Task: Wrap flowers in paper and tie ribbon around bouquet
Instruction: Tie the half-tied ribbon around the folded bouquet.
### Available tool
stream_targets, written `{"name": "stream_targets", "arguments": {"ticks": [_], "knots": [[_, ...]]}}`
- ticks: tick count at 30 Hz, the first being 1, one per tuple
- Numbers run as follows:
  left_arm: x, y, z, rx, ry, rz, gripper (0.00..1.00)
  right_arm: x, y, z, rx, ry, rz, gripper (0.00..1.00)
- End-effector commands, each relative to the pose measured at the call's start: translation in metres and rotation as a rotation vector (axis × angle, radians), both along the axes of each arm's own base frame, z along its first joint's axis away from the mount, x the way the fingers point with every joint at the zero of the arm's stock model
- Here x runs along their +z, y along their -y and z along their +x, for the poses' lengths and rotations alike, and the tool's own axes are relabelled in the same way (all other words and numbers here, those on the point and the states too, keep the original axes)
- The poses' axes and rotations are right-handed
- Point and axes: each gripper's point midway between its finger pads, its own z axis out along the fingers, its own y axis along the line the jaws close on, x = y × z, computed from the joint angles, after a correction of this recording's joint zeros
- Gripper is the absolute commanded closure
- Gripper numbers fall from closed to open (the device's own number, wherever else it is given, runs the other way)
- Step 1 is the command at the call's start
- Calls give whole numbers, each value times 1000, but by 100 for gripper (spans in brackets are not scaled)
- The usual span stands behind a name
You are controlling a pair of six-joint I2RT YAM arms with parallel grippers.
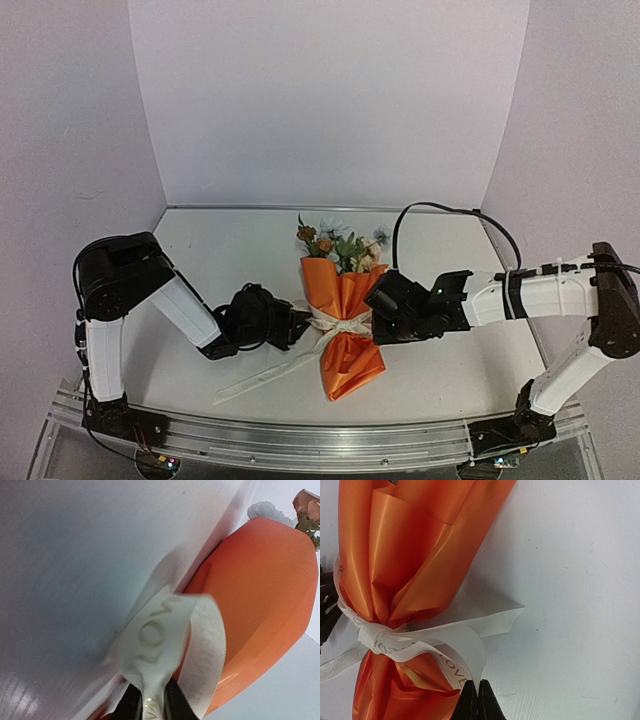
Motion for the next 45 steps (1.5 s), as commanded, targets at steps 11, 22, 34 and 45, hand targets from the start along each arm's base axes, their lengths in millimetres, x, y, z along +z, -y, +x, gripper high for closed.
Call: {"name": "stream_targets", "arguments": {"ticks": [11, 22, 34, 45], "knots": [[-18, -57, 0, -225, 44, 426, 100, 27, -3, 31, -42, 54, 21, 100], [-11, -106, 9, -316, 145, 601, 100, 3, 17, 49, -162, -6, 20, 100], [5, -151, 35, -286, 198, 660, 100, -20, 47, 49, -268, -52, 8, 100], [-3, -180, 37, -251, 170, 692, 100, -51, 67, 32, -292, -103, -52, 100]]}}
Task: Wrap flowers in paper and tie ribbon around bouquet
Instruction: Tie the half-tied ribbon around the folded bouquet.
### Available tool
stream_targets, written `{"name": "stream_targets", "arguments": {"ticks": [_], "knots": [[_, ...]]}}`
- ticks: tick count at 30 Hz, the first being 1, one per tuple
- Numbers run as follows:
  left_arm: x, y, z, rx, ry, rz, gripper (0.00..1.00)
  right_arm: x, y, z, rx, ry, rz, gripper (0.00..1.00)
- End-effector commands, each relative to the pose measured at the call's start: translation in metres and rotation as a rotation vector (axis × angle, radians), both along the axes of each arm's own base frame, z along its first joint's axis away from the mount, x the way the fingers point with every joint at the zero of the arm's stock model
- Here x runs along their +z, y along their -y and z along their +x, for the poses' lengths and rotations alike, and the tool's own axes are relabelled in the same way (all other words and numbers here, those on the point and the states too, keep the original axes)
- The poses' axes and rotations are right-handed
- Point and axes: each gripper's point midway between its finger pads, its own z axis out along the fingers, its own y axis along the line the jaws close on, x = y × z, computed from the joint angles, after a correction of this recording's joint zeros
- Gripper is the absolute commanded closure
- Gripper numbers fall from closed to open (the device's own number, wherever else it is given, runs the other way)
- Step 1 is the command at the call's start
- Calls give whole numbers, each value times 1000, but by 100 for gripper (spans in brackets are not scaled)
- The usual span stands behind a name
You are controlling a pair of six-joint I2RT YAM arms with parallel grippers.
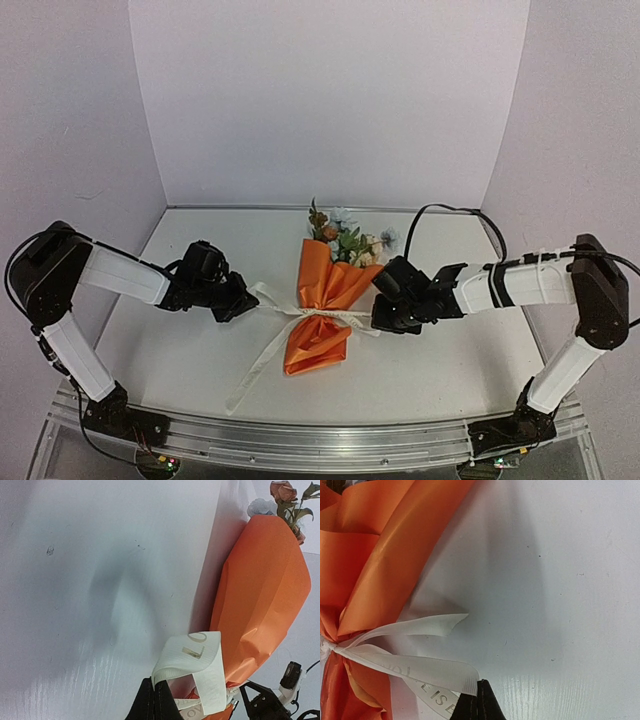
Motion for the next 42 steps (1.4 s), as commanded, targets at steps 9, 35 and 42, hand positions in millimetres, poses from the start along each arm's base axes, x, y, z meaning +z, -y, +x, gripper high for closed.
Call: {"name": "stream_targets", "arguments": {"ticks": [9, 35, 42], "knots": [[-42, -76, -21, 119, -58, 254, 100, -37, 70, -20, -73, -79, -310, 100], [-32, -69, -10, 19, 8, 217, 100, -25, 1, -23, 144, -91, -242, 90], [-28, -53, -12, -40, 32, 207, 100, -24, -19, -25, 147, -96, -190, 64]]}}
